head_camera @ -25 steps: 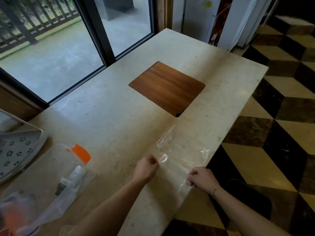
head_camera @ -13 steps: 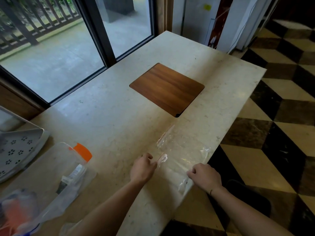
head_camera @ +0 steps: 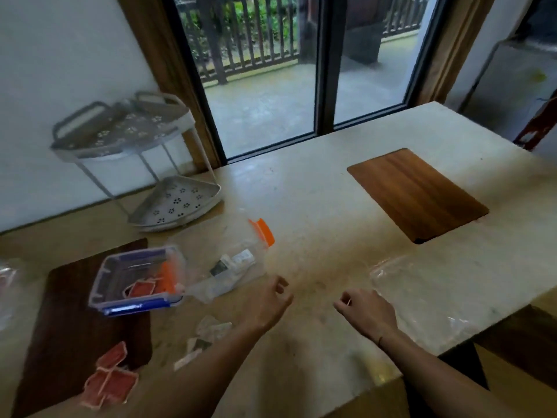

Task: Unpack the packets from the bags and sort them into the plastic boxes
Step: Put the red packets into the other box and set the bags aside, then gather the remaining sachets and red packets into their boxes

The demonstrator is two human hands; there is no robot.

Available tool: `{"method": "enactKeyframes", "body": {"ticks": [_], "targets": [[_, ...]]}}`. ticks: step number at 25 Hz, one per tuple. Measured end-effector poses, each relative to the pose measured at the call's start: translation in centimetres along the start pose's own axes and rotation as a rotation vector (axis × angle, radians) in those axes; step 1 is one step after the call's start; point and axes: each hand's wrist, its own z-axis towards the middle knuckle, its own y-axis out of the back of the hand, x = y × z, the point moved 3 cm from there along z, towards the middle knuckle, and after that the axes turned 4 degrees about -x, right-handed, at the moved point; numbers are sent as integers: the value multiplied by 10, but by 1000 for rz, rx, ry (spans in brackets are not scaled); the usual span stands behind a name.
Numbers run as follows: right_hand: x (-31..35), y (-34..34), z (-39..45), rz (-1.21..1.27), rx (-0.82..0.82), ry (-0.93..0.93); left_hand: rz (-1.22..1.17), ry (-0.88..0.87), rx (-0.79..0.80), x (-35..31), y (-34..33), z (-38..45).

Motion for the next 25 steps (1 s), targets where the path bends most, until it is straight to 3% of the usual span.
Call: {"method": "enactKeyframes", "body": {"ticks": [9, 17, 25], "targets": [[181, -67, -9, -68, 128, 437, -102, 282, -166, 146, 121, -73], [263, -113, -35, -39, 214, 499, -76, 372, -154, 231, 169, -107], [267, -125, -49, 6, 265, 410, -32, 264, 36, 261, 171, -95]]}}
